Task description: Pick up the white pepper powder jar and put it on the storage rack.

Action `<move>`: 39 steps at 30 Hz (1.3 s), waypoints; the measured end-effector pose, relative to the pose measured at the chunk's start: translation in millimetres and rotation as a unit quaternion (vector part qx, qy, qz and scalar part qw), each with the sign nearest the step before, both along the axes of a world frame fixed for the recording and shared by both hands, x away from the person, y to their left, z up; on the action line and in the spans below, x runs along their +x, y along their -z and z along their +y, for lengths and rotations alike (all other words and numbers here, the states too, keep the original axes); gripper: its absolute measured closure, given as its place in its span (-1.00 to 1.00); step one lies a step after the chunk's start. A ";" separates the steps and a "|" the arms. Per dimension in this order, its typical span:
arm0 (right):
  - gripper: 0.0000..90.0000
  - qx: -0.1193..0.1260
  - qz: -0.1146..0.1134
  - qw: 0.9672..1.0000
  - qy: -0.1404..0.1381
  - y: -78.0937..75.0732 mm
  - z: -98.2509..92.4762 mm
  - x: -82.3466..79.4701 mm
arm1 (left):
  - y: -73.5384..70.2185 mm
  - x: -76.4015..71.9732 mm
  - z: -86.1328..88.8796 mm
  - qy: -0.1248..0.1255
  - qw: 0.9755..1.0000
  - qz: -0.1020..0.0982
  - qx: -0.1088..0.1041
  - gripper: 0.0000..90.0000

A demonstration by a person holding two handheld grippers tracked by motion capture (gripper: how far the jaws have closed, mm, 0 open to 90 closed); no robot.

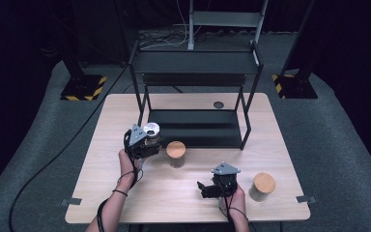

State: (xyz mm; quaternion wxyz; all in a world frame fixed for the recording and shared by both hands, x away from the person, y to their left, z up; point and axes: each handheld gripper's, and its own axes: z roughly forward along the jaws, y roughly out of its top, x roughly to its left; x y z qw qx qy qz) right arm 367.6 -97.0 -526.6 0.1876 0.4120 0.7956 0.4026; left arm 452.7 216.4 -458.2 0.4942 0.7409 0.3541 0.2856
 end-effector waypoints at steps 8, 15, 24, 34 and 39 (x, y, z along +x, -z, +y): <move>-0.99 0.000 0.000 1.000 0.000 0.0 0.0 0.0 | 0.7 4.7 -4.5 0.002 1.000 0.001 0.000 -0.33; -0.99 0.000 0.000 1.000 0.000 0.0 0.0 0.0 | 1.4 9.3 -7.8 0.002 1.000 0.002 0.003 -0.33; -0.99 -0.001 0.001 1.000 0.000 0.1 0.1 0.1 | 1.3 15.2 -10.9 0.002 1.000 0.003 0.003 -0.33; -0.99 -0.001 0.001 1.000 0.000 0.1 0.3 0.2 | 1.0 17.2 -15.3 0.005 1.000 0.000 0.008 -0.33; -0.99 -0.001 0.000 1.000 0.000 0.0 0.3 0.1 | -0.1 18.9 -18.2 0.008 1.000 -0.001 0.014 -0.33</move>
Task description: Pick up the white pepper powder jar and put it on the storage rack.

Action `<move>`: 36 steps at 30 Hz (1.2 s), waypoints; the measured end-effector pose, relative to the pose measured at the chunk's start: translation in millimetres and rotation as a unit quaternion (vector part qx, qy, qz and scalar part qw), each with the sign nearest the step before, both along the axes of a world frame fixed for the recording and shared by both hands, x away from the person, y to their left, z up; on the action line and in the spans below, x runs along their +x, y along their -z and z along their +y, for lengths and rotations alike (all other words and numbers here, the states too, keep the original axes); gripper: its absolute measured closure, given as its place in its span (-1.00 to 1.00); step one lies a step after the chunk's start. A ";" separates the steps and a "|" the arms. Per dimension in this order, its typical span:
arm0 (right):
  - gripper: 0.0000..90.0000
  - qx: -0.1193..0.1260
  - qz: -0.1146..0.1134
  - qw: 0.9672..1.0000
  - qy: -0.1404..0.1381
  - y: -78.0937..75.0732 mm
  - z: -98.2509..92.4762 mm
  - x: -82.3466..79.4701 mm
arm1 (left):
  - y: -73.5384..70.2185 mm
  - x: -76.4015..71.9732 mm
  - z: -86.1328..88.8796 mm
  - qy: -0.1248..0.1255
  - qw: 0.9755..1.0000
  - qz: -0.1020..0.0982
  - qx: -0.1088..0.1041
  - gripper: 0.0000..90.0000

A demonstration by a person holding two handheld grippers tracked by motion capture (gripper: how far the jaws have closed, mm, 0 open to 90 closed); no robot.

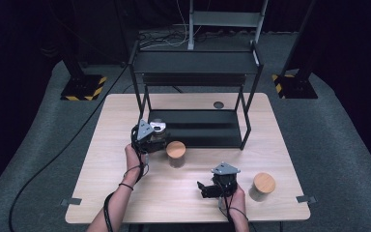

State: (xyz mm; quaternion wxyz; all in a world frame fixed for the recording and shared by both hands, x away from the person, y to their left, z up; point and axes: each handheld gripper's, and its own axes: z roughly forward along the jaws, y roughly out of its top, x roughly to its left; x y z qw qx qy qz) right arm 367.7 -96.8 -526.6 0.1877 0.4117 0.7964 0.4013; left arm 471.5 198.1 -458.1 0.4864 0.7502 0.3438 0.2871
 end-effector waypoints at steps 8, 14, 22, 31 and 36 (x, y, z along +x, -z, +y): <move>-0.99 0.000 0.000 1.000 0.000 0.0 -0.1 0.0 | -1.9 4.2 -5.7 0.002 1.000 -0.002 0.003 -0.33; -0.99 0.001 0.000 1.000 0.000 0.0 -0.1 0.0 | -1.2 7.5 -10.3 0.004 1.000 -0.002 0.002 -0.33; -0.99 0.000 0.000 1.000 0.000 0.0 0.0 -0.1 | -0.5 11.6 -14.7 0.006 1.000 -0.003 0.002 -0.33; -0.99 0.000 0.000 1.000 0.000 0.0 0.0 -0.2 | 0.9 15.9 -19.3 0.007 1.000 -0.003 0.000 -0.33; -0.99 0.000 -0.001 1.000 0.000 0.0 0.0 -0.2 | 1.7 18.5 -21.8 0.008 1.000 -0.004 0.002 -0.33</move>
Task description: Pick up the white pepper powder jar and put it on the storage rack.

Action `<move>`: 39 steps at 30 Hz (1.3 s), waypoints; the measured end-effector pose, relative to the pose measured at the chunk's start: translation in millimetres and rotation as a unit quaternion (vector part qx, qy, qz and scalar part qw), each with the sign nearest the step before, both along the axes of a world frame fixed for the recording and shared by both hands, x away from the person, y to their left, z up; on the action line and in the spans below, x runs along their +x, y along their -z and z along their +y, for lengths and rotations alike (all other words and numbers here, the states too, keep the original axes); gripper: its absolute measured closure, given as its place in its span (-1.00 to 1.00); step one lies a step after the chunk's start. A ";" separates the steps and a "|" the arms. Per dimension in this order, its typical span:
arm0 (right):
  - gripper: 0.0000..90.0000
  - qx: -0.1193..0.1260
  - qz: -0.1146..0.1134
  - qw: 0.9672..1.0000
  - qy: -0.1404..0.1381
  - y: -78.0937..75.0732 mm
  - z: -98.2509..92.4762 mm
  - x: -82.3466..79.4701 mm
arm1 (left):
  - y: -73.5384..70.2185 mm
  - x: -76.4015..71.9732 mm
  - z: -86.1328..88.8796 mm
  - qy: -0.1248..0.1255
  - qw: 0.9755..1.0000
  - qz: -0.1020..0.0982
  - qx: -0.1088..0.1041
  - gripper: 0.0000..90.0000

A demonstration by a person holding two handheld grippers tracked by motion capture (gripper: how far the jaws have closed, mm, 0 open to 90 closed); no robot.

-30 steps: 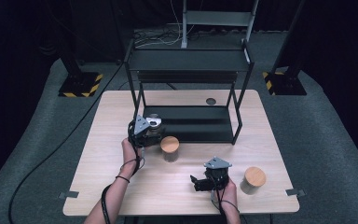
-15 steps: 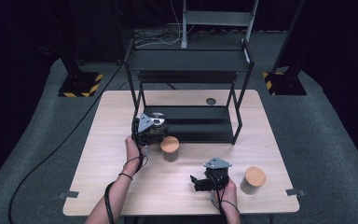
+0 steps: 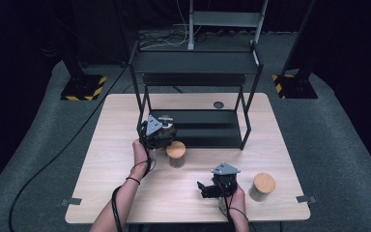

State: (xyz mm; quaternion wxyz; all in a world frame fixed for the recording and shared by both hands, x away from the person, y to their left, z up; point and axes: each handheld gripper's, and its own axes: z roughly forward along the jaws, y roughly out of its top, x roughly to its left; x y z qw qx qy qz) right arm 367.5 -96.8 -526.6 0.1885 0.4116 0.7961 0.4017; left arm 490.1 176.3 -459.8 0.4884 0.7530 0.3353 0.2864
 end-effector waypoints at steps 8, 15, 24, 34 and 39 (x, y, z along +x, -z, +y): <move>-0.99 0.000 0.000 1.000 0.000 0.0 0.0 -0.1 | 2.1 4.1 -2.5 -0.002 1.000 0.000 0.005 -0.33; -0.99 0.000 -0.001 1.000 0.000 0.0 0.0 -0.1 | 5.2 9.0 -3.9 -0.005 1.000 0.004 0.006 -0.33; -0.99 0.000 -0.001 1.000 0.000 -0.1 0.1 -0.3 | 8.8 14.9 -5.1 -0.011 1.000 0.008 0.006 -0.33; -0.99 0.000 -0.001 1.000 0.000 -0.1 0.1 -0.3 | 12.3 21.4 -4.7 -0.018 1.000 0.014 0.004 -0.33; -0.99 -0.001 -0.001 1.000 0.000 0.0 0.2 -0.2 | 13.7 24.8 -5.9 -0.020 1.000 0.017 0.000 -0.33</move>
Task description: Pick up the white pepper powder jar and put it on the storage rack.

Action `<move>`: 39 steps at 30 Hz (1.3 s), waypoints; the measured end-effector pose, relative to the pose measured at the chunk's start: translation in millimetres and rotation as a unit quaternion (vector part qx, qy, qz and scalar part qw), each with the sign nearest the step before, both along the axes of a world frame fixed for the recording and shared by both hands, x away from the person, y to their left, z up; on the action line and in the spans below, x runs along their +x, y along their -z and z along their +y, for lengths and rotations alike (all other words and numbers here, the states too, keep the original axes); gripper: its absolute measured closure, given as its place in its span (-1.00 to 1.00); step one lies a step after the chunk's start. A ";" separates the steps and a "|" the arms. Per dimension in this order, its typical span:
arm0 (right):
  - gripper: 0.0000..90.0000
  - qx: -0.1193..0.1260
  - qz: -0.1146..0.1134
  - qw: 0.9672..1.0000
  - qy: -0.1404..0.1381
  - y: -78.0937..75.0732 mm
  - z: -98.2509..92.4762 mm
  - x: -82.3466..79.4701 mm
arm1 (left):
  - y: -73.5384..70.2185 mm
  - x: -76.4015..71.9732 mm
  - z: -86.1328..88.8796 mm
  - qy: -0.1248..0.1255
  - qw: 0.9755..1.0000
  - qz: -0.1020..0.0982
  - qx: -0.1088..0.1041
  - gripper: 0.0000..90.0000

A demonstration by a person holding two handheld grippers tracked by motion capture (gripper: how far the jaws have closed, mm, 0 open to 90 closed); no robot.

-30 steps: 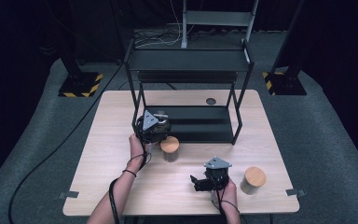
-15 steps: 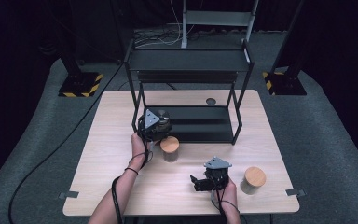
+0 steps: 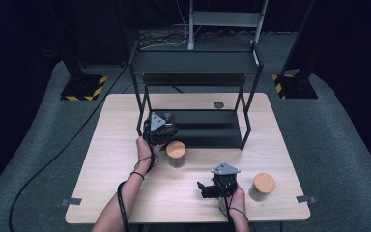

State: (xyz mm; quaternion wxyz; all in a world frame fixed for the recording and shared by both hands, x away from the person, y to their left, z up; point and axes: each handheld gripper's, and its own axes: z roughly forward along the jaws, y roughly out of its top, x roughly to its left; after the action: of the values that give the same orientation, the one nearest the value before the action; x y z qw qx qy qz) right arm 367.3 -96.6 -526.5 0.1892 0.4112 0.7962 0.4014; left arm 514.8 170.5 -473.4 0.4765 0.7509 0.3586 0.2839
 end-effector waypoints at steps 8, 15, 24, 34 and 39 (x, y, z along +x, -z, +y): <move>-0.99 0.000 0.000 1.000 0.000 0.0 0.0 0.0 | 3.2 5.6 -2.2 -0.005 1.000 0.004 0.001 -0.33; -0.99 -0.001 0.001 1.000 -0.001 0.0 0.2 0.0 | 5.8 9.5 -2.3 -0.009 1.000 0.007 0.007 -0.33; -0.99 -0.001 0.001 1.000 -0.001 0.1 0.3 0.1 | 10.2 14.5 -2.2 -0.014 1.000 0.014 0.005 -0.33; -0.99 -0.001 0.001 1.000 -0.002 0.0 0.2 0.1 | 17.6 18.6 -3.0 -0.020 1.000 0.021 0.003 -0.33; -0.99 0.000 0.001 1.000 -0.002 0.0 0.1 0.0 | 22.6 21.2 -4.0 -0.022 0.999 0.027 0.006 -0.33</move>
State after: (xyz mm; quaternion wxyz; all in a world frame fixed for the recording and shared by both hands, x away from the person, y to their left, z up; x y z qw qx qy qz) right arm 367.3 -96.5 -526.5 0.1883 0.4101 0.7971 0.4012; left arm 536.0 166.5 -496.1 0.4558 0.7529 0.3862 0.2761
